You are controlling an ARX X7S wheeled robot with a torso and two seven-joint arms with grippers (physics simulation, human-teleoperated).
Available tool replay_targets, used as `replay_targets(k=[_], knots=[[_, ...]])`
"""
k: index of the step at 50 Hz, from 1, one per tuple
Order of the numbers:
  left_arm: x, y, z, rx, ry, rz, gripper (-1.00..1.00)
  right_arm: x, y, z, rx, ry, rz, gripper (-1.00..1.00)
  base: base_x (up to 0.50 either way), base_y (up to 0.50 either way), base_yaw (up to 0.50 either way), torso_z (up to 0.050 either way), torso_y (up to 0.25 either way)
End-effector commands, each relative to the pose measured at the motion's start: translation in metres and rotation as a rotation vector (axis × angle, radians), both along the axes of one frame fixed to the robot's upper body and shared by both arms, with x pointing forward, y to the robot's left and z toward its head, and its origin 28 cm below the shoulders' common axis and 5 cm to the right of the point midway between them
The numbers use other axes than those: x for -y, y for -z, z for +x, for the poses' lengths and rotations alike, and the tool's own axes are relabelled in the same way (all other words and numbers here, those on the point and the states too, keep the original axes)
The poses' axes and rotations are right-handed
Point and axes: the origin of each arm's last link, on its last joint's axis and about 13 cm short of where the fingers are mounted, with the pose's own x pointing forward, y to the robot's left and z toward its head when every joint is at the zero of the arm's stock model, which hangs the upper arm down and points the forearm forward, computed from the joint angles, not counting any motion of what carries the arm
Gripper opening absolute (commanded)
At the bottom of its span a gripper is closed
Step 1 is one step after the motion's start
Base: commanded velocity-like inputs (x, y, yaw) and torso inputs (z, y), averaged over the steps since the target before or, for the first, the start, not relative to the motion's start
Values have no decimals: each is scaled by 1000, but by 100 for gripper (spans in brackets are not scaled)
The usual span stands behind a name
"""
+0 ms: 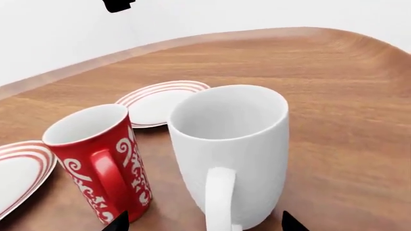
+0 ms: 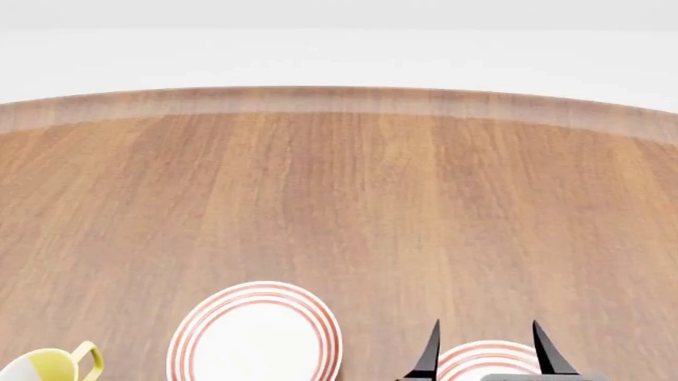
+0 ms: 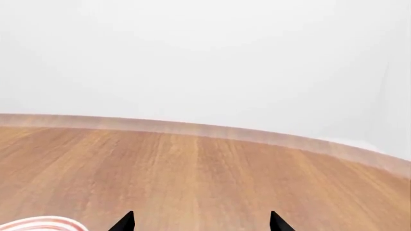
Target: Put the white mug on the left plate.
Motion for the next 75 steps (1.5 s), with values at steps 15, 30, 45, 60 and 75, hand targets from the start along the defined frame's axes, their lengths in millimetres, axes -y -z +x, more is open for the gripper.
replay_targets(k=[15, 30, 45, 60, 75], knots=[[3, 7, 6, -29, 2, -18, -100, -2, -3, 1, 7, -4, -7, 100, 0, 0, 0, 0, 0], [3, 5, 5, -27, 7, -26, -100, -2, -3, 0, 11, -6, -8, 100, 0, 0, 0, 0, 0], [-3, -7, -19, 23, -37, -55, -100, -3, -1, 2, 6, -7, -8, 100, 0, 0, 0, 0, 0], [-16, -9, -45, 71, -112, -55, -100, -3, 0, 1, 6, -5, -5, 100, 0, 0, 0, 0, 0], [-25, -28, -50, 108, -177, -88, -100, -5, 0, 3, 4, -16, -4, 100, 0, 0, 0, 0, 0]])
